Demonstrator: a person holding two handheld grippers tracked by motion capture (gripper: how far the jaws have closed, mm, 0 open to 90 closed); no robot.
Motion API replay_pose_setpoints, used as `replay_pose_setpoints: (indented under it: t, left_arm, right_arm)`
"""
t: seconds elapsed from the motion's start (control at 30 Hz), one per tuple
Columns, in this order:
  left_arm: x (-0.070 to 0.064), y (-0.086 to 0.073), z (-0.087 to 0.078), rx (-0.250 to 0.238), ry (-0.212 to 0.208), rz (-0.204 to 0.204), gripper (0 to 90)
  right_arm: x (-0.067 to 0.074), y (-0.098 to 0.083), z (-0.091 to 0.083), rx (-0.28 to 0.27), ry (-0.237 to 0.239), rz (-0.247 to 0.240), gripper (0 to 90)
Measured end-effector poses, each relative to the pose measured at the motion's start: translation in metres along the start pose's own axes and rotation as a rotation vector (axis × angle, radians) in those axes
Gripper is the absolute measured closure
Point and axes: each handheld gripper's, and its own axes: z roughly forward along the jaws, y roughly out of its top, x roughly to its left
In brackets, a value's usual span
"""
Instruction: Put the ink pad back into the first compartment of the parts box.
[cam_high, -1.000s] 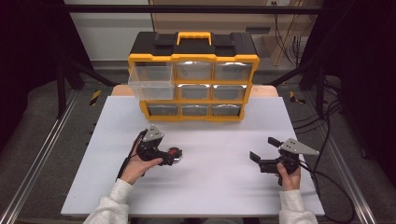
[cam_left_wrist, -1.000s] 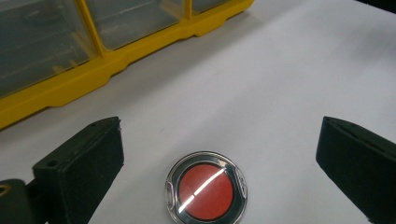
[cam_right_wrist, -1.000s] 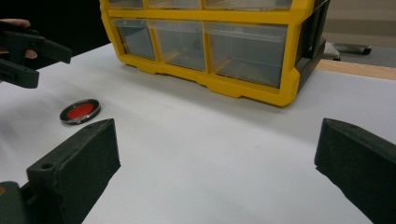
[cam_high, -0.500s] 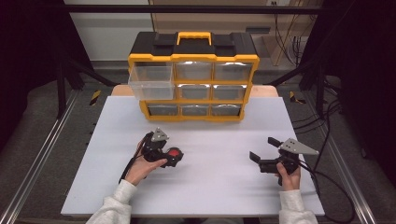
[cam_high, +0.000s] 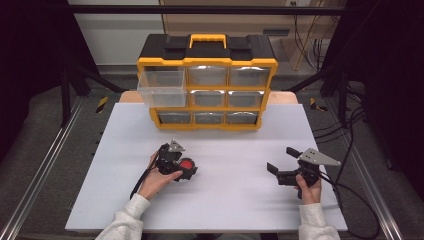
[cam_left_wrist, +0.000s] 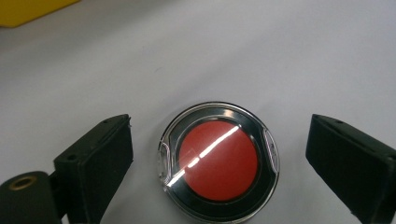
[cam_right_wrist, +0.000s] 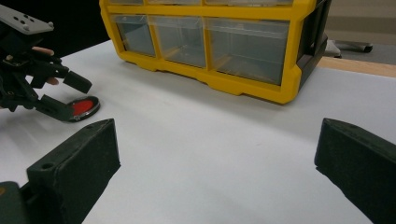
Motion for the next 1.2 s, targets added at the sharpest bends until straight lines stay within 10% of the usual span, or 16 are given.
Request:
replay_pose_setpoints:
  t: [1.2]
  left_arm:
    - [-0.0051,0.001,0.0028,0.031,0.042,0.027,29.3]
  right_arm:
    - [-0.0003,0.0002,0.0001,0.007,0.002,0.005,0.4]
